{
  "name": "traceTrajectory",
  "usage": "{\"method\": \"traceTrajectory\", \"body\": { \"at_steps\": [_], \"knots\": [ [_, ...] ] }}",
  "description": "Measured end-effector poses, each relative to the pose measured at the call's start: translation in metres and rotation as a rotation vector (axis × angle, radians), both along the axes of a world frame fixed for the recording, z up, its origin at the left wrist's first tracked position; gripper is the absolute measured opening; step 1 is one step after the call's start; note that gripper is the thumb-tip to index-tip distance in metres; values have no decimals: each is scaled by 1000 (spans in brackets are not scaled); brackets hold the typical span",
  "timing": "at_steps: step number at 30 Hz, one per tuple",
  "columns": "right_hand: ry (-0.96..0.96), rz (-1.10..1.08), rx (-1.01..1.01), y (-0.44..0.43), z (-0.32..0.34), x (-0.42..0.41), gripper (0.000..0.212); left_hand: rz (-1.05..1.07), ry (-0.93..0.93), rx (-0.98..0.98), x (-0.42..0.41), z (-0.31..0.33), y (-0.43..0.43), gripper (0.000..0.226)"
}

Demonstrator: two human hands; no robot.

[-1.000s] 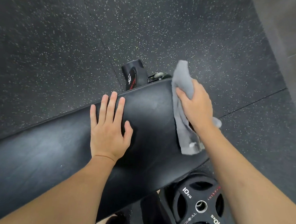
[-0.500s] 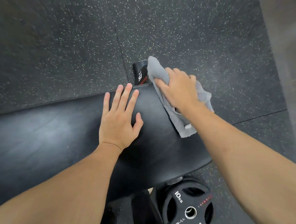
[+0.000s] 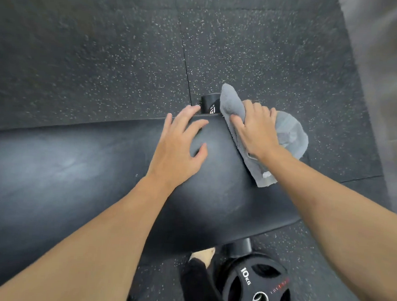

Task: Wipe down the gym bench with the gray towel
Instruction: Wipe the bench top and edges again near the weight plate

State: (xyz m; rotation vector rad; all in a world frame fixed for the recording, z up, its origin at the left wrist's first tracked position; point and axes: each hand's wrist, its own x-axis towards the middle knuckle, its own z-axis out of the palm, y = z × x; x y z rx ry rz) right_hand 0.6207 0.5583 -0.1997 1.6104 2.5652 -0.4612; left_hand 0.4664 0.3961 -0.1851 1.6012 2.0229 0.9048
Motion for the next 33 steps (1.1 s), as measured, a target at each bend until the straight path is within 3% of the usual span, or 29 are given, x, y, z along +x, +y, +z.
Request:
{"method": "traceTrajectory", "body": {
  "at_steps": [4, 9, 14, 19, 23, 27, 30, 33],
  "knots": [
    [63, 76, 12, -48, -4, -46, 59, 195, 223, -26, -78, 2, -84, 42],
    [83, 81, 32, -83, -5, -84, 64, 521, 472, -379, -153, -16, -211, 59],
    [20, 59, 29, -92, 4, -132, 43, 515, 457, -380, -160, -30, -219, 64],
    [85, 270, -115, -153, 1, -249, 23, 515, 443, -386, -163, -32, -225, 63],
    [162, 392, -80, -202, -3, -300, 29, 540, 438, -352, -163, -33, -226, 62],
    [209, 453, -75, -192, -3, -285, 29, 534, 396, -313, -164, -31, -226, 60],
    [199, 397, -47, -180, 0, -267, 31, 486, 315, -207, -179, -27, -239, 55],
    [199, 331, 6, -178, 2, -257, 40, 551, 380, -205, -230, -21, -275, 51]
  ]
}}
